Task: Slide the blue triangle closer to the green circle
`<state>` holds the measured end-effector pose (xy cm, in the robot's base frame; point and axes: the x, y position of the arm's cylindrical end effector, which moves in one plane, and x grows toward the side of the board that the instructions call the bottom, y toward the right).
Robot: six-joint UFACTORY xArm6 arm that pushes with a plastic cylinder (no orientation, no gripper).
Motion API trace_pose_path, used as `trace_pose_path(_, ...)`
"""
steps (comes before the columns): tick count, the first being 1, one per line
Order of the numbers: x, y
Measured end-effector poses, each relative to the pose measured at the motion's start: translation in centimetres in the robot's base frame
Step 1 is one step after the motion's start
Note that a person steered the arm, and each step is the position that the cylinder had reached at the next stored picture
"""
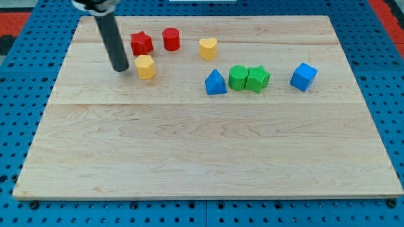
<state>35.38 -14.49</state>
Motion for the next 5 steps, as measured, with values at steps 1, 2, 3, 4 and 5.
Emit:
trace_pose_path(1,-0.2,7.5)
trace_pose_path(2,0.8,7.2)
trace_pose_path(3,1.4,8.3)
trace_pose_path(4,4.8,7.5)
trace_pose_path(5,6.1,10.6)
